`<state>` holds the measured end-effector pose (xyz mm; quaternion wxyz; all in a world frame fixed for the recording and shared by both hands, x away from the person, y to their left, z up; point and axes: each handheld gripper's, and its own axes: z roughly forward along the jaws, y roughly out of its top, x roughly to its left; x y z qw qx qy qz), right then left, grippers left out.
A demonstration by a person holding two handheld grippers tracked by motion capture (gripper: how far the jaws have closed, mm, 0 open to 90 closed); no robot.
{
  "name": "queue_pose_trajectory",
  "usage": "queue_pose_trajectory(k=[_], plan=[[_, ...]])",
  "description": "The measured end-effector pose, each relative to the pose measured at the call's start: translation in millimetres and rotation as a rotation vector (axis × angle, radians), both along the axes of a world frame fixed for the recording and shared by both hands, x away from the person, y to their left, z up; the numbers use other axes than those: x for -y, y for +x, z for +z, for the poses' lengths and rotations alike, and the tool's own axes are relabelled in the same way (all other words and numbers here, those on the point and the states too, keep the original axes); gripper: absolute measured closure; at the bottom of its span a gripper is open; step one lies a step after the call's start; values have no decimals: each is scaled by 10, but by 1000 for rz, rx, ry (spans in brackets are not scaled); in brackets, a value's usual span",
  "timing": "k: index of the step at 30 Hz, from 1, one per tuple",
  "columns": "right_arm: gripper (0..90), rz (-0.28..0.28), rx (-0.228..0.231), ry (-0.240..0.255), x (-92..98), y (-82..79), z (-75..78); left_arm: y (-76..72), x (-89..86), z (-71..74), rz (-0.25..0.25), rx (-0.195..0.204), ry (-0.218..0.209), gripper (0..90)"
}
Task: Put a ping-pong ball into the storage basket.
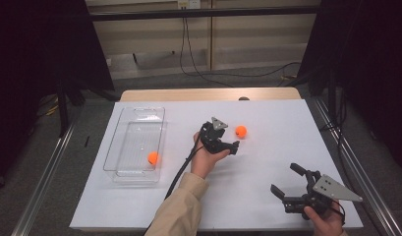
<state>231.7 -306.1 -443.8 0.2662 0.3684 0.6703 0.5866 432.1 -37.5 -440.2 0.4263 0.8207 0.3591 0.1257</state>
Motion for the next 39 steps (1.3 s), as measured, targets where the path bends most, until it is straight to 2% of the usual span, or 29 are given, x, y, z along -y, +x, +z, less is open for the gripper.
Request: queue_pose_trajectory(k=[10,15,39], plan=[[14,1,0,0,-1,-1,0,13,20,-23,10,-5,-6,91],[14,1,0,1,-1,-2,2,24,30,-25,3,-2,4,91],[14,2,1,1,1,-1,2,84,154,-28,-9,2,-5,76]])
